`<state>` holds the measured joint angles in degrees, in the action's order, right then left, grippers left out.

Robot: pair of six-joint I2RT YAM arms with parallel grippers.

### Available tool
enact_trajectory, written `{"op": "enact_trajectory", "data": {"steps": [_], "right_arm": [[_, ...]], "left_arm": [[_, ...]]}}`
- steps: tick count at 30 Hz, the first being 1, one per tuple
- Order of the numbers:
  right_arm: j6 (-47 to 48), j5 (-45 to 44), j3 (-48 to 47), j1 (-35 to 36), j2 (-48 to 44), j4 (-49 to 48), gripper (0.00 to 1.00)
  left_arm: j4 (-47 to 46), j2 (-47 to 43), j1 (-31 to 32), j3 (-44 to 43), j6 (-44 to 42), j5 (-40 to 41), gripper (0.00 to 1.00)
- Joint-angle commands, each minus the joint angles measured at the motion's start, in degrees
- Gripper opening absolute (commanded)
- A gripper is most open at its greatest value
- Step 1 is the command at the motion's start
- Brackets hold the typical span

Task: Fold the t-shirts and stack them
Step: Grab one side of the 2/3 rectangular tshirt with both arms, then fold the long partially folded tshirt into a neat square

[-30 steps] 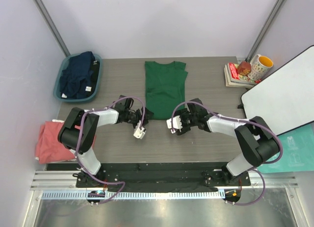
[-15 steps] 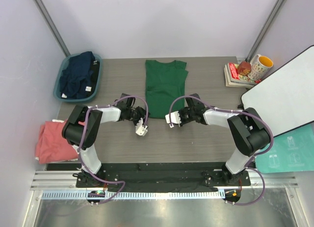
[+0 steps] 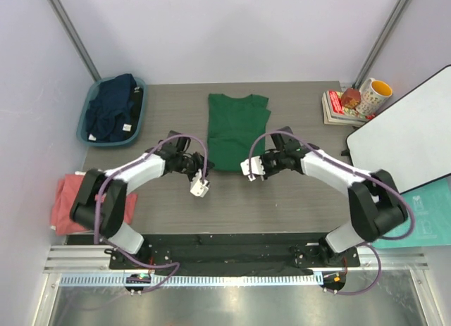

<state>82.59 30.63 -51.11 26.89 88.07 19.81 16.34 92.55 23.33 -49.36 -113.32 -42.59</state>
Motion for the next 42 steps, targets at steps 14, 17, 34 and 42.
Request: {"op": "enact_trajectory", "data": {"steps": [14,17,34,42], "right_arm": [[-3.57,10.15,-14.02,2.02,-22.07,30.58,0.01],[-7.35,7.87,-12.0,3.07,-20.06,20.92,0.01],[-1.73,-5.32,-16.47,0.0,0.17,-2.65,0.01],[-2.69,-8.04,-18.15,-2.02,6.23,-12.68,0.01]], "left_arm": [[38.42,-28.22,-0.22,-6.62,7.67,-8.65,0.0],[36.49,-27.43,-0.3,-6.27,8.64,-7.43,0.0],[8.72,-3.27,-6.54,-16.46,15.66,-2.15,0.0],[2.31,3.5,-6.72,-20.51,16.29,-2.68,0.0]]}}
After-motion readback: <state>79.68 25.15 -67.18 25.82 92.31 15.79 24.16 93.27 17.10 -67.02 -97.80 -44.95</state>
